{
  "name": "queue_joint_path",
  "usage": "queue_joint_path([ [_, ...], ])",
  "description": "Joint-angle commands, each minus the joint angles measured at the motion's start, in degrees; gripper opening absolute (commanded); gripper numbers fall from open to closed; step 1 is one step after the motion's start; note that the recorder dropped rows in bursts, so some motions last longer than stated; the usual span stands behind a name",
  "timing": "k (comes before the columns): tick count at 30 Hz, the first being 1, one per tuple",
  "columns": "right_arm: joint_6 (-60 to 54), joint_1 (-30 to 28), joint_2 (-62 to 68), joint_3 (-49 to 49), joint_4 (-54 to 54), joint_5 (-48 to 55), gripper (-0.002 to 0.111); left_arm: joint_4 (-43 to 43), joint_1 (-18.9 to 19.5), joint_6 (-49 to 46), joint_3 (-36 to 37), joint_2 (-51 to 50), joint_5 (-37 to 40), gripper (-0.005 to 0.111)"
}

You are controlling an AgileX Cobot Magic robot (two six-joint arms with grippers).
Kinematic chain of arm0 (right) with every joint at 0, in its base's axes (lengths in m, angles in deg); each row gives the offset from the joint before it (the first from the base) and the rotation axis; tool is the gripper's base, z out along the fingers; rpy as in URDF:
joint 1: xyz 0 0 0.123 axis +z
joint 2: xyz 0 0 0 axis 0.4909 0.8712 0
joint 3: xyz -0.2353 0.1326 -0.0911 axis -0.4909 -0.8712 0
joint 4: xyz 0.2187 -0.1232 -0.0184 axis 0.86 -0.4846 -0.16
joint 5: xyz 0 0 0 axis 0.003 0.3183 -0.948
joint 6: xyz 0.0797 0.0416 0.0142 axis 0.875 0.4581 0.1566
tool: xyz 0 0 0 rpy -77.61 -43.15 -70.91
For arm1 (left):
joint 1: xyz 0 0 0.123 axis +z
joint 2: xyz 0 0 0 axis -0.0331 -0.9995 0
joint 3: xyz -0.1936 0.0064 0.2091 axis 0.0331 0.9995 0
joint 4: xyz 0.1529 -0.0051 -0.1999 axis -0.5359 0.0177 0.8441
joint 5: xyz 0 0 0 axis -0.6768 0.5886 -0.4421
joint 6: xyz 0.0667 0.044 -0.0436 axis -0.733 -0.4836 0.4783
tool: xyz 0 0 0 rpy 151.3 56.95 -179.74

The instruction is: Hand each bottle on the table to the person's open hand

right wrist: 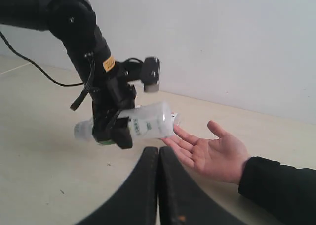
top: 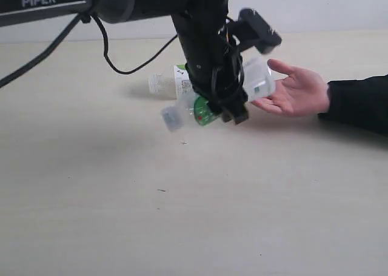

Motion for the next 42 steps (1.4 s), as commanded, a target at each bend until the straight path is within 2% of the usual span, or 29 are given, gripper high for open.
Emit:
queue_joint_path([
  [1, 0.01, 0.21, -0.16, -0.39, 0.41, -0.76, 0.0, 0.14, 0.0, 22.92, -4.11, 1.64, -0.56, 0.001],
  [4, 0.01, 0.21, -0.16, -0.39, 0.41, -0.76, 0.0, 1.3, 0.0, 32.25, -5.65, 1.64, -2.05, 0.001],
  [12, 0.01, 0.21, -0.16, -0.39, 0.41, -0.76, 0.0, 11.48, 0.09, 45.92, -6.06, 0.39, -12.61, 0.001],
  [18, 0.01, 0.21, -0.16, -0.39, 0.41, -0.76, 0.0, 19.74, 1.3, 47.43, -6.53, -2.17, -19.78, 0.0],
  [34, 0.01, 0.21, -0.16, -0.39, 0.41, -0.76, 0.0, 19.54, 2.61, 55.29, -22.26, -14.64, -17.42, 0.0],
  [42, 0.01, 0.21, -0.16, -0.39, 0.41, -0.76, 0.0, 19.5, 2.72, 54.91, -23.18, -18.08, -17.65, 0.0],
])
